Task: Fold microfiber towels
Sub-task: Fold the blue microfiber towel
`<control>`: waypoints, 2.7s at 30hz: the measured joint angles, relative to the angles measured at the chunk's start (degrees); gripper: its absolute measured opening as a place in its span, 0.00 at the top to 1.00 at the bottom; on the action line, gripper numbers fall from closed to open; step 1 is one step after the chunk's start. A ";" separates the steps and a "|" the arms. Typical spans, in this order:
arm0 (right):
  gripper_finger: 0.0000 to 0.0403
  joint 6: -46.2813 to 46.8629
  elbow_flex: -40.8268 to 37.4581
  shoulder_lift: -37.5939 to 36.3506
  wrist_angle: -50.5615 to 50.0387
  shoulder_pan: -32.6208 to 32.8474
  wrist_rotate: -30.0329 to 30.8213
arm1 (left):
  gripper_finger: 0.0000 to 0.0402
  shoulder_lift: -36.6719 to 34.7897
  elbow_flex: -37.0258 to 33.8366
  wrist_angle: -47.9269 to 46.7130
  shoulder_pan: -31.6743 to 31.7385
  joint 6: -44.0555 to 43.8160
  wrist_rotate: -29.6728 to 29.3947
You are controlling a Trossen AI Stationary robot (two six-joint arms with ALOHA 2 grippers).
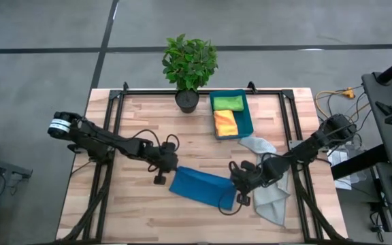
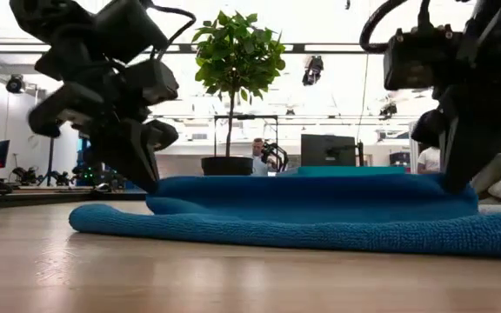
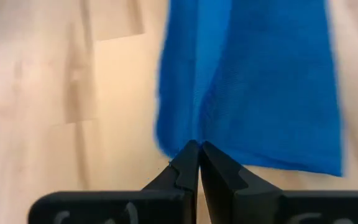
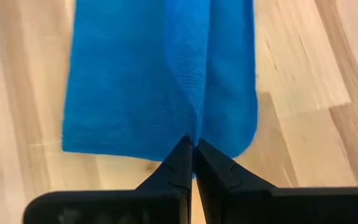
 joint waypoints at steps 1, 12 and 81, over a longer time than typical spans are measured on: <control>0.98 0.53 -0.30 0.00 0.00 -0.04 0.01 | 1.00 0.23 0.00 0.00 0.14 -0.04 -1.29; 0.94 6.10 -1.14 -0.28 -1.08 -0.02 5.38 | 0.98 -0.18 -0.02 -0.12 1.23 -3.05 -8.96; 0.97 27.64 2.33 -8.22 -0.15 19.82 28.38 | 1.00 24.02 27.41 5.18 -0.45 -13.59 5.61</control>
